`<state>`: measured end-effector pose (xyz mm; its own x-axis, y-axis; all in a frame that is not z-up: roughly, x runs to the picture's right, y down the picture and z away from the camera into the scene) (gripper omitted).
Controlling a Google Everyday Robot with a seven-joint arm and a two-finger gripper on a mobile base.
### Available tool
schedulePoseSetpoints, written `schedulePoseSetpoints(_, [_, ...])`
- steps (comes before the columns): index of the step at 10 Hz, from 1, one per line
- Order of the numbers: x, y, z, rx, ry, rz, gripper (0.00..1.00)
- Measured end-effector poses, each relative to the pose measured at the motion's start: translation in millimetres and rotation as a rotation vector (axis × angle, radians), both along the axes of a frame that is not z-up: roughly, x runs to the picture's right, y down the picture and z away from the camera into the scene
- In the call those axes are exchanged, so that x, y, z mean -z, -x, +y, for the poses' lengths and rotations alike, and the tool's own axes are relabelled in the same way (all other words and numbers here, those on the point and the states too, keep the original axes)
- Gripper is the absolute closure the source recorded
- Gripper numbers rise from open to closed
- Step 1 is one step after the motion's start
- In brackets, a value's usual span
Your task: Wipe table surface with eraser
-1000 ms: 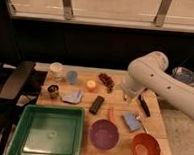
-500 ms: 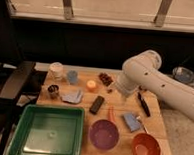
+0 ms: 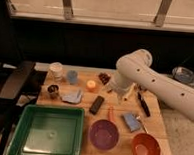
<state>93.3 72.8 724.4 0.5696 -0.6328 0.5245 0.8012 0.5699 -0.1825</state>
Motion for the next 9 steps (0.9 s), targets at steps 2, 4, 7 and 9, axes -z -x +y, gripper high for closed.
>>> schedulePoseSetpoints(2, [-30.9, 7, 13, 0.006, 0.053, -0.052, 0.35])
schedulePoseSetpoints(4, [-57.2, 23, 24, 0.002, 0.105, -0.120, 0.35])
schedulePoseSetpoints(7, [-79.6, 61, 31, 0.025, 0.141, -0.197, 0.35])
schedulePoseSetpoints(9, [-95.0, 74, 39, 0.041, 0.168, -0.228, 0.35])
